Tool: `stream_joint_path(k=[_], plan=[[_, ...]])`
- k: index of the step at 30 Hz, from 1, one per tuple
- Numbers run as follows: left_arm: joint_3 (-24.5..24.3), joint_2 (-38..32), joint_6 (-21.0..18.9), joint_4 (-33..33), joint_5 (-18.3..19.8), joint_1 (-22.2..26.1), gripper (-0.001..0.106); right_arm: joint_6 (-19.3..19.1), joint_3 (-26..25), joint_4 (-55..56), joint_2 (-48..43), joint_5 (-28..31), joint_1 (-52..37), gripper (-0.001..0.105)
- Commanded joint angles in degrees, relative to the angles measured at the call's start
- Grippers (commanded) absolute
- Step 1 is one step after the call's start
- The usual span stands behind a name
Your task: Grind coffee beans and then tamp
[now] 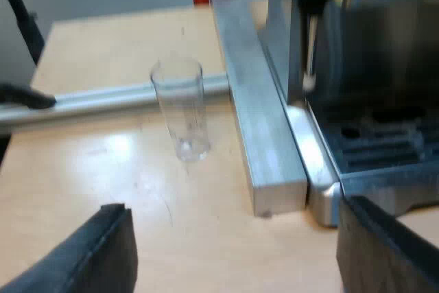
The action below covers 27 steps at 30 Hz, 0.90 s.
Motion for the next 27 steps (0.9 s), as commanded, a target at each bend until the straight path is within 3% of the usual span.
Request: stream_joint_path(k=[1,15,27], plan=[[1.15,-8.02,-0.68,-1.08,-0.59,-0.31,0.064,-0.71,2.04,-0.51,-2.37,-0.34,-0.32,0.055],[2.73,-7.95,-0.58,1.94,-0.59,-0.31,0.064,-0.71,8.37,-0.36,-2.37,-0.34,-0.32,0.055],[2.73,-7.95,-0.58,1.65,-0.59,-0.31,0.064,-0.71,8.91,0.95,-2.25,-0.20,-0.32,0.055]])
